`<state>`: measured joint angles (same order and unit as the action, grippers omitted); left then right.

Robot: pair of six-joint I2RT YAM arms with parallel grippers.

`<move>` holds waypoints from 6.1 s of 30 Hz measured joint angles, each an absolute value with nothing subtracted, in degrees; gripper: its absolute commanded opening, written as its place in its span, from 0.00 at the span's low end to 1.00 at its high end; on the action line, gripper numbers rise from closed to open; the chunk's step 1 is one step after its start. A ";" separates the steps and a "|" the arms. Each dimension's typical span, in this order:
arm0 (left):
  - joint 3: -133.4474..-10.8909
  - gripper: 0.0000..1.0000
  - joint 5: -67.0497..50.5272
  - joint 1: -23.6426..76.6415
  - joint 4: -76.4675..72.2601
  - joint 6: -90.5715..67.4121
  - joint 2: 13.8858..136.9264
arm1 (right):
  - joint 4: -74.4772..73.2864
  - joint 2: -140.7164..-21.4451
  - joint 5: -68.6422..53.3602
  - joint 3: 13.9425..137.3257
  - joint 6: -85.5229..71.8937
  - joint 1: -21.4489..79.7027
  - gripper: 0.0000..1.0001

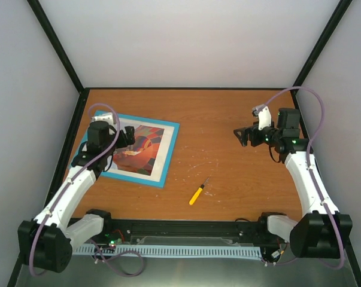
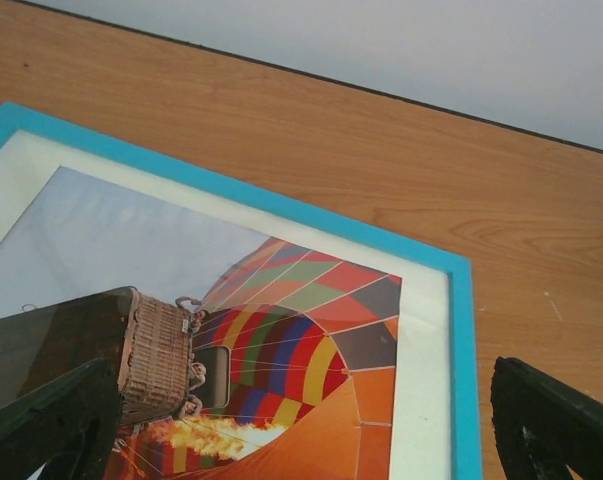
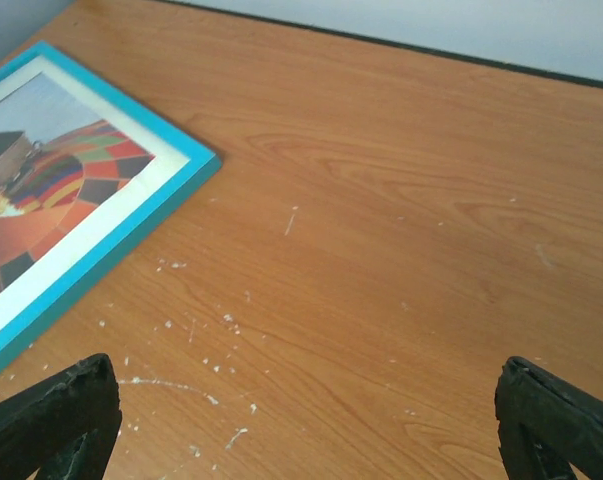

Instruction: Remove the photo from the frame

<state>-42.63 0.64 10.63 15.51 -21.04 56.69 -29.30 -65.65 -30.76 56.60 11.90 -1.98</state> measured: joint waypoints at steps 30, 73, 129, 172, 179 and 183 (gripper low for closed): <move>-65.43 0.70 -22.09 21.39 14.55 -21.74 100.44 | -19.99 -65.34 -33.15 41.63 16.45 0.54 1.00; -83.13 0.45 -5.13 37.80 17.17 -15.22 121.25 | -18.33 -66.74 -26.33 41.63 13.67 0.64 1.00; -26.92 0.93 -9.65 29.74 19.70 -58.63 66.63 | -48.45 -135.15 -24.62 114.26 23.00 19.66 0.82; -41.45 0.90 -0.08 14.46 11.68 -44.88 87.66 | -53.93 -100.51 -29.74 64.47 28.32 28.40 0.70; -44.66 0.73 0.86 14.48 20.18 -41.52 78.98 | -53.91 -90.76 -30.26 64.60 30.65 25.28 0.68; -42.72 0.66 -3.29 14.50 21.21 -38.22 68.62 | -52.80 -87.59 -31.35 62.00 33.41 25.19 0.61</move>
<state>-42.72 -3.29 14.50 21.21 -38.22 68.62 -52.80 -87.59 -31.35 62.00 33.41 25.19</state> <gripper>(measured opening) 0.703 0.659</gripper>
